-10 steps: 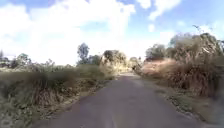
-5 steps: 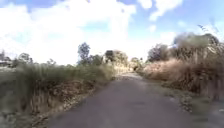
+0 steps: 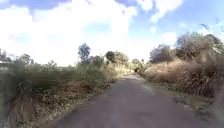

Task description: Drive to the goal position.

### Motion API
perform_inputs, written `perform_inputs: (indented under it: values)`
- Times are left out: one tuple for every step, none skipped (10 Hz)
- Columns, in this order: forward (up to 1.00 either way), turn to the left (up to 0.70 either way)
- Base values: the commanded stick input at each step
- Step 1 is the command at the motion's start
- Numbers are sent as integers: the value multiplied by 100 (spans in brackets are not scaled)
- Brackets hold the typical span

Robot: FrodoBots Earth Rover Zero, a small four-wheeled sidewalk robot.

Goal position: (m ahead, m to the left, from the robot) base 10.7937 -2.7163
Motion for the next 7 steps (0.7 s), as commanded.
perform_inputs:
  values:
    - [70, 0]
    - [70, 0]
    - [70, 0]
    - [70, 0]
    - [70, -35]
    - [70, -35]
    - [70, -35]
